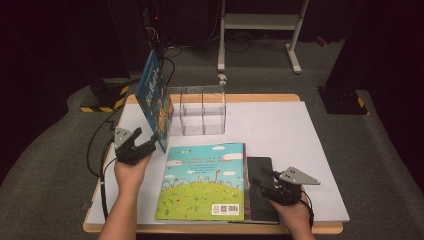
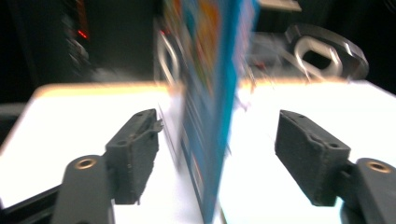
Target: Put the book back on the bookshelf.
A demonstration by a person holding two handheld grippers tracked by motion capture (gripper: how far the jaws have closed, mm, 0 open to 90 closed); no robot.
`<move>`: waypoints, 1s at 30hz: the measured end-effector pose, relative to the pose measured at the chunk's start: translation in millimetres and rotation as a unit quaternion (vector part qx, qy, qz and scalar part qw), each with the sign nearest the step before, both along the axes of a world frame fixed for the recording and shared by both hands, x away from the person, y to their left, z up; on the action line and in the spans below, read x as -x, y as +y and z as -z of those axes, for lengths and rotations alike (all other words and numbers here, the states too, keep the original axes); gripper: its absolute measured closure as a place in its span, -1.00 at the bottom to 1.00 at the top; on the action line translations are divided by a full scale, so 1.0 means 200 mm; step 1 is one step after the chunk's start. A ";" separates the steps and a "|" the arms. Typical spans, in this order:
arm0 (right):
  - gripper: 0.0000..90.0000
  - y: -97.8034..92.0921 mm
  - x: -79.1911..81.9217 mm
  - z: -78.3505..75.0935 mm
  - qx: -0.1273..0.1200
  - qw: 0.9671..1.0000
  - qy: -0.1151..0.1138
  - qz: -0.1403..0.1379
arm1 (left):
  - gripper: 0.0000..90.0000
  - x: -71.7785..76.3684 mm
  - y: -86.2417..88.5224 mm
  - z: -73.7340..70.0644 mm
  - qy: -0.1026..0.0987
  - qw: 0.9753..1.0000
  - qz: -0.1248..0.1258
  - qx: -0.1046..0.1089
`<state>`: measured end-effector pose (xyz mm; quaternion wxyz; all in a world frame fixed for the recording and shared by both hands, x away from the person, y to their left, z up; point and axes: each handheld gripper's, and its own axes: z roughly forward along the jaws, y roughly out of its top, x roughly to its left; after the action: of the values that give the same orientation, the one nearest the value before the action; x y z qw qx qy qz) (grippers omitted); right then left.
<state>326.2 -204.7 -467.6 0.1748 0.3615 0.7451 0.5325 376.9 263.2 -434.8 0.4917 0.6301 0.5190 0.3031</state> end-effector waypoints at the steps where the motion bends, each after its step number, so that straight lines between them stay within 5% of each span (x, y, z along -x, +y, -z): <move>1: 0.02 0.00 0.00 0.00 0.003 1.000 0.003 0.000 | -0.30 0.04 0.00 0.05 0.014 1.000 0.012 0.003; 4: 0.01 0.00 -0.01 0.01 0.005 1.000 0.005 0.001 | -0.29 0.07 0.00 0.11 0.035 0.999 0.024 0.005; 8: -0.03 0.01 -0.01 0.01 0.009 1.000 0.008 0.002 | -0.29 0.14 -0.02 0.20 0.090 0.994 0.058 0.012; 13: -0.08 0.03 -0.01 0.02 0.021 1.000 0.009 0.006 | -0.34 0.18 -0.05 0.25 0.110 0.991 0.078 0.013; 20: -0.22 0.03 -0.02 0.01 0.031 0.999 0.011 0.022 | -0.42 0.22 -0.12 0.34 0.162 0.980 0.115 0.003; 29: -0.27 0.05 -0.02 0.01 0.037 0.999 0.014 0.020 | -0.46 0.24 -0.13 0.37 0.176 0.975 0.137 0.010; 30: -0.27 0.05 -0.03 0.00 0.035 0.999 0.016 0.016 | -0.39 0.25 -0.13 0.37 0.180 0.972 0.148 0.020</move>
<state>331.4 -193.7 -467.8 0.1840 0.3760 0.7601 0.4970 326.2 236.7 -508.4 0.4420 0.7340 0.5060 0.0989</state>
